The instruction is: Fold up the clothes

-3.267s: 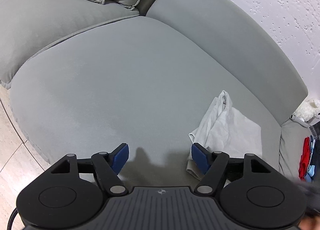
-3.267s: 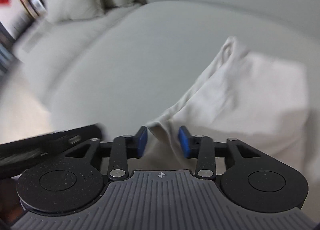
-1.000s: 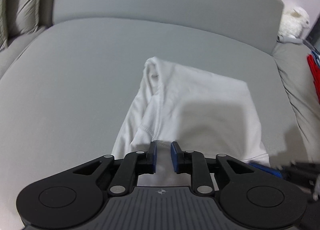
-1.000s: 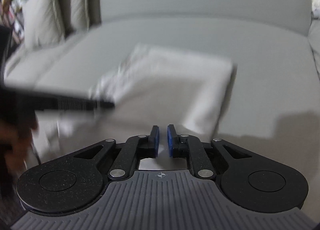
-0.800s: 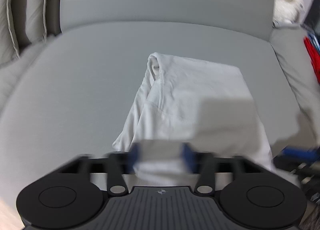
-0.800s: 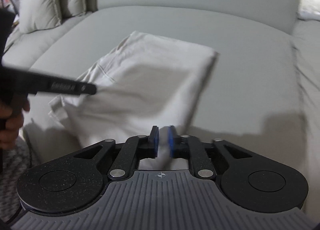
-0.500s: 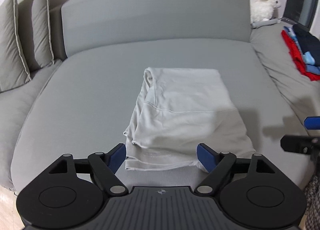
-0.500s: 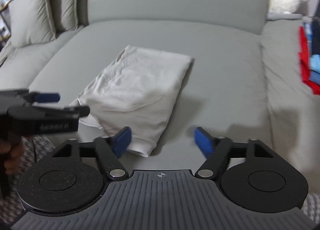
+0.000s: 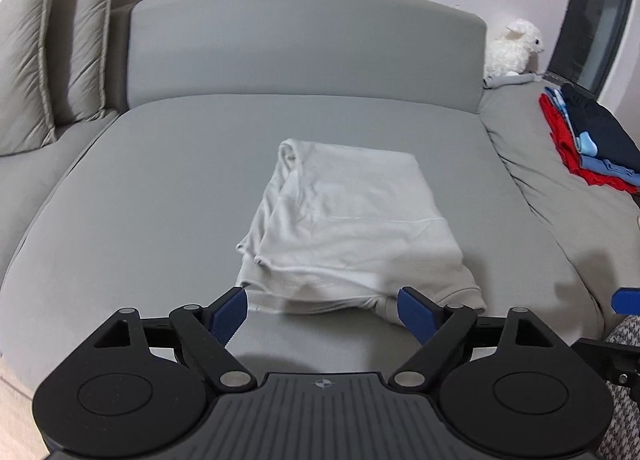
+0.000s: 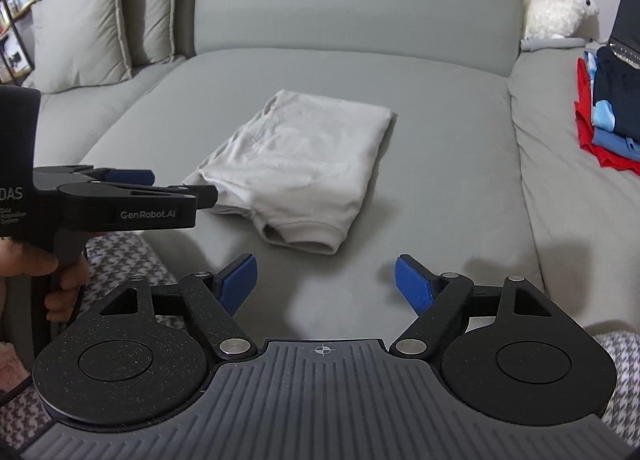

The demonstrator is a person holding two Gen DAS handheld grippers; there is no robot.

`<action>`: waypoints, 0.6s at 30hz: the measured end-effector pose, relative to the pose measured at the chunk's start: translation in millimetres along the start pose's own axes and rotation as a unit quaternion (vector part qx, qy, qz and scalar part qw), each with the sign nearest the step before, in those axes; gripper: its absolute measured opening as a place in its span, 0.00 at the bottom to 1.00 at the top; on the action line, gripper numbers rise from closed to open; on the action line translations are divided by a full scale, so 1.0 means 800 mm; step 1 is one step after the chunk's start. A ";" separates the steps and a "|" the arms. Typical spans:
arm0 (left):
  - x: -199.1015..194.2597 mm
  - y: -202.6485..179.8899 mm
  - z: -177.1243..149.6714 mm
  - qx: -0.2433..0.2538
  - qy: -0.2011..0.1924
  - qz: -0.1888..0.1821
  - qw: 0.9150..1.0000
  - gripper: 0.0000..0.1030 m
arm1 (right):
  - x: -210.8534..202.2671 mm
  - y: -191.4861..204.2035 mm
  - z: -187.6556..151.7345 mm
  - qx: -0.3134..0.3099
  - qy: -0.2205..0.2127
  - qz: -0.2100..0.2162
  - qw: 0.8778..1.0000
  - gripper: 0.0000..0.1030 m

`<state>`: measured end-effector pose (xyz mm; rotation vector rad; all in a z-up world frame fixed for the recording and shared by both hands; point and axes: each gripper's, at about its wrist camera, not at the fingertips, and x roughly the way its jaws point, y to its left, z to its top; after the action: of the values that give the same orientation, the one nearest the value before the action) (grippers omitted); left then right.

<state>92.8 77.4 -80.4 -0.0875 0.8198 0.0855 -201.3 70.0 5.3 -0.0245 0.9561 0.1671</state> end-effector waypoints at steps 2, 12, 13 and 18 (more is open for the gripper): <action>-0.007 -0.006 -0.002 0.008 -0.014 0.015 1.000 0.85 | -0.003 0.000 -0.004 0.006 -0.003 -0.001 1.000 0.82; 0.002 -0.047 -0.006 0.073 -0.006 0.067 0.995 0.86 | -0.010 -0.018 -0.018 0.018 -0.009 -0.017 1.000 0.84; 0.004 -0.049 -0.006 0.077 -0.004 0.060 0.995 0.86 | -0.011 -0.019 -0.020 0.020 -0.009 -0.017 1.000 0.84; 0.010 -0.056 -0.008 0.088 0.013 0.024 0.996 0.86 | -0.009 -0.026 -0.027 0.028 0.002 -0.014 1.000 0.84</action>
<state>98.9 32.9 -88.6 0.0974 0.8520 0.0565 -219.6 46.2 -2.6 0.0134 0.9632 0.1150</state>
